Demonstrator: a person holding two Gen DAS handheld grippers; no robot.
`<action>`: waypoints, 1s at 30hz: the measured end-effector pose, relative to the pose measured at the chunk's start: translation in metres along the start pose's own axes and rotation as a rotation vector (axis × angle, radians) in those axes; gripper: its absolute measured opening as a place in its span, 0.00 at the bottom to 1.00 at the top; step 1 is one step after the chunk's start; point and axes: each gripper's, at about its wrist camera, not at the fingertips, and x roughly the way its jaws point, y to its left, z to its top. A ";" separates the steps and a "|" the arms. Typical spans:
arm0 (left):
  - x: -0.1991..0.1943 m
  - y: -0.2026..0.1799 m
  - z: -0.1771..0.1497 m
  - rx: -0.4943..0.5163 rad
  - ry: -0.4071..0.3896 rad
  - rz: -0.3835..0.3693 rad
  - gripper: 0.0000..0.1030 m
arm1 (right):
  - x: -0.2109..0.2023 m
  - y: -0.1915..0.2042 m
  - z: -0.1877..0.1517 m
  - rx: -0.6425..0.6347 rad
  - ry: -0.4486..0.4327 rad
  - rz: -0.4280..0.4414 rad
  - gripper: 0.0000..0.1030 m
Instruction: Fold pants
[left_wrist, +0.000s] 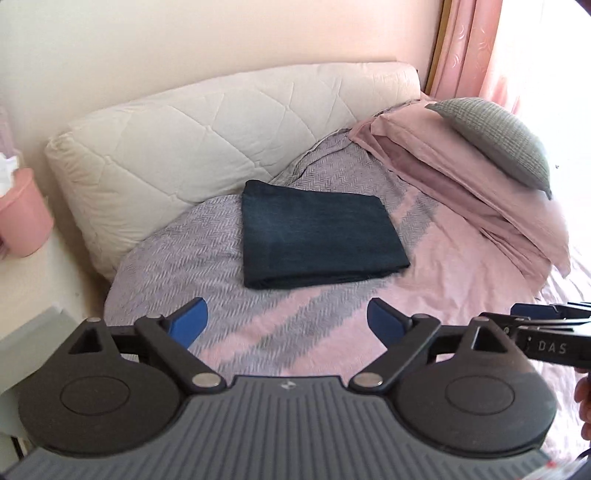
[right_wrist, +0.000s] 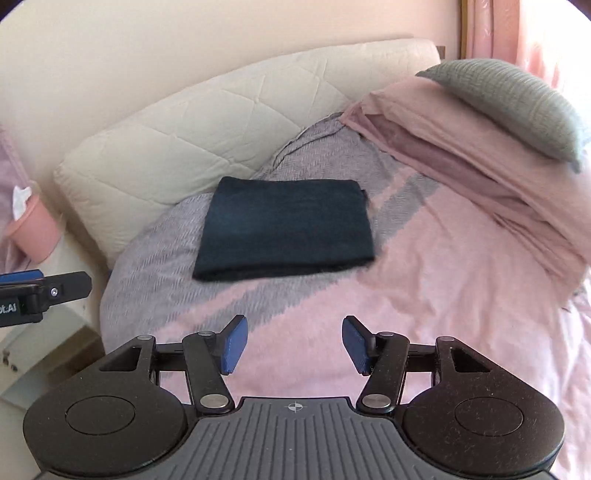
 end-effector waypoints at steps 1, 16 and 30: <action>-0.012 -0.006 -0.006 0.008 -0.008 0.019 0.92 | -0.011 -0.001 -0.005 0.009 -0.002 0.008 0.52; -0.128 -0.051 -0.073 -0.033 -0.025 0.036 0.96 | -0.136 -0.011 -0.068 0.026 -0.037 0.139 0.52; -0.127 -0.065 -0.086 -0.030 0.021 0.049 0.95 | -0.144 -0.011 -0.078 -0.021 -0.025 0.179 0.52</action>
